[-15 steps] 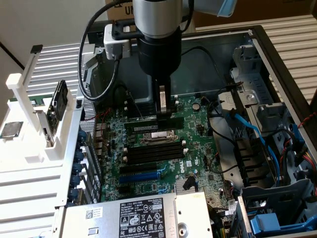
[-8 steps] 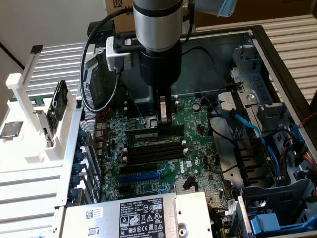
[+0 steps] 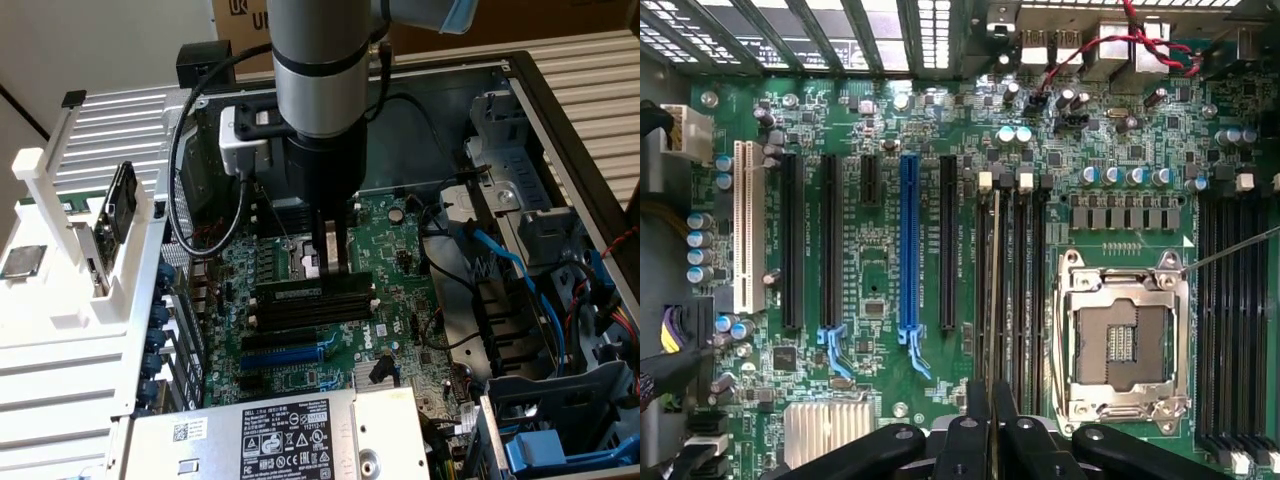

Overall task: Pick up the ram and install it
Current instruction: 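Insert the ram into the slot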

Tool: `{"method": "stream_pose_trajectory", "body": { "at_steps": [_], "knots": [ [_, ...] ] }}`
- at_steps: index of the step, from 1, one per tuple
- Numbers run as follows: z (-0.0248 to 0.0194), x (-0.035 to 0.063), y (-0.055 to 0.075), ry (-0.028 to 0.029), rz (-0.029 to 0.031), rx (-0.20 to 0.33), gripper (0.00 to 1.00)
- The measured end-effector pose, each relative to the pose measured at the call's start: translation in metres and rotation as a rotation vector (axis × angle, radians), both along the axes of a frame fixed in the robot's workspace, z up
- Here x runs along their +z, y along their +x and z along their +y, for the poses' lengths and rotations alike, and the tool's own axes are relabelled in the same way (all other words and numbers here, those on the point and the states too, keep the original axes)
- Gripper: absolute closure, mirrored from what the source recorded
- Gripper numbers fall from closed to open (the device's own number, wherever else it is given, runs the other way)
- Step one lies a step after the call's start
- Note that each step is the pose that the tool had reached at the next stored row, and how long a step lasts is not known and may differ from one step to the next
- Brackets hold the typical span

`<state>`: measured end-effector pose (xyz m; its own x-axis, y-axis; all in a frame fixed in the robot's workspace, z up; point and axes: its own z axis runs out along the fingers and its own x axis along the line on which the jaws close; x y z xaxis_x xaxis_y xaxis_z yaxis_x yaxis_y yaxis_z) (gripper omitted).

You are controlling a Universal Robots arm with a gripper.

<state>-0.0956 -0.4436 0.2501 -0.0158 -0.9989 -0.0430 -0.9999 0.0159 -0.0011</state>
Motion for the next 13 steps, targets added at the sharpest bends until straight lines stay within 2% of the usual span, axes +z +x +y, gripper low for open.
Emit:
{"method": "stream_pose_trajectory", "body": {
  "at_steps": [4,6,8,10,13],
  "knots": [
    [0.0004,-0.0042,-0.0002,-0.0049,-0.0005,0.026,0.87],
    [0.0031,-0.0045,-0.0003,-0.0101,-0.0007,0.029,0.87],
    [0.0037,-0.0061,-0.0008,-0.0134,-0.0028,0.031,0.87],
    [0.0041,-0.0068,-0.0015,-0.0142,-0.0037,0.032,0.87],
    [0.0072,-0.0089,-0.0021,-0.0151,-0.0046,0.034,0.87]
  ]
}}
